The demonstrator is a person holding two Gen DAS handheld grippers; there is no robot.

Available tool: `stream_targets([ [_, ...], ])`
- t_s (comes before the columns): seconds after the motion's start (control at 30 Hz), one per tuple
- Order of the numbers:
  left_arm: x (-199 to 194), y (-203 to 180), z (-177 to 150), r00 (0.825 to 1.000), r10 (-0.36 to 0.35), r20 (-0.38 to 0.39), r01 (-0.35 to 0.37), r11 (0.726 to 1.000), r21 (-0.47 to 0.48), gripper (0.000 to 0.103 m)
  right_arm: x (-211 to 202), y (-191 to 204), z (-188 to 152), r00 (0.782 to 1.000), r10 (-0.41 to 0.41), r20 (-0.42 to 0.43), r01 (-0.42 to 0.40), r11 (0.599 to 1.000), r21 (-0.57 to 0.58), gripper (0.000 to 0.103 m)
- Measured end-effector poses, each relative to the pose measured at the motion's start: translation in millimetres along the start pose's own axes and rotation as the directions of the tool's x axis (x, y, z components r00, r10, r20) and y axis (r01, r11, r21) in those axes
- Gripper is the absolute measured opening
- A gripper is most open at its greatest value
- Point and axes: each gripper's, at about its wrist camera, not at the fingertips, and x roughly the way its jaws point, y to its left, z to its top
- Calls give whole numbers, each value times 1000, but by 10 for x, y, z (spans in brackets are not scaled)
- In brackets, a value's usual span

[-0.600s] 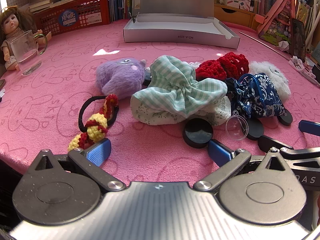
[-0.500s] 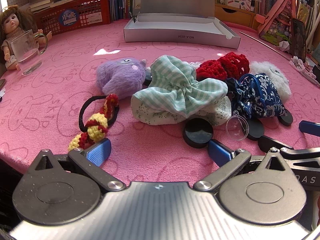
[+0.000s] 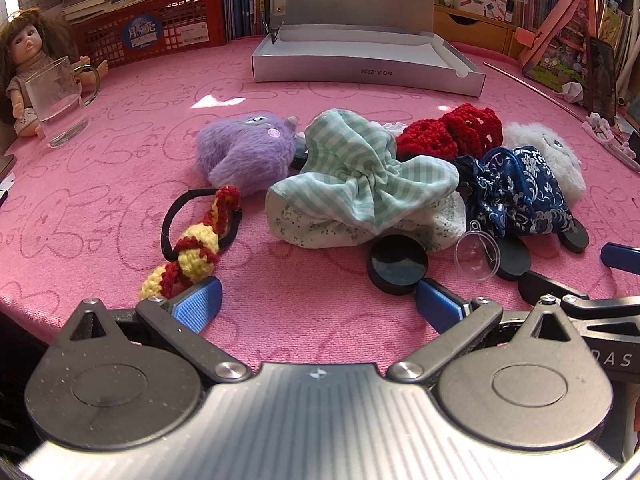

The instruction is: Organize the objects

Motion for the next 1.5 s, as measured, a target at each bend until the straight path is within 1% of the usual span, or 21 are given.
stream_targets([
  [0.3, -2, 0, 3, 1000, 0, -1, 0, 1000, 0, 103, -9, -1, -9, 1000, 0, 9, 0, 1000, -2, 103],
  [0.63, -13, 11, -32, 1000, 2, 16, -2, 1000, 3, 103, -20, 3, -60, 999, 2, 41, -2, 1000, 2, 103],
  [0.93, -30, 0, -59, 999, 1, 33, -1, 1000, 7, 103, -26, 2, -72, 999, 2, 53, -3, 1000, 8, 103],
  [1.23, -51, 0, -109, 997, -4, 71, 3, 1000, 11, 103, -25, 5, -68, 999, 2, 51, -2, 1000, 11, 103],
  [1.4, -67, 22, -132, 995, -25, 92, 23, 1000, 21, 103, -31, 11, -58, 999, -3, 48, 2, 1000, 17, 103],
  [1.5, -96, 25, -140, 993, -43, 110, 40, 999, 31, 102, -92, 17, -47, 996, -4, 84, 2, 1000, 17, 103],
])
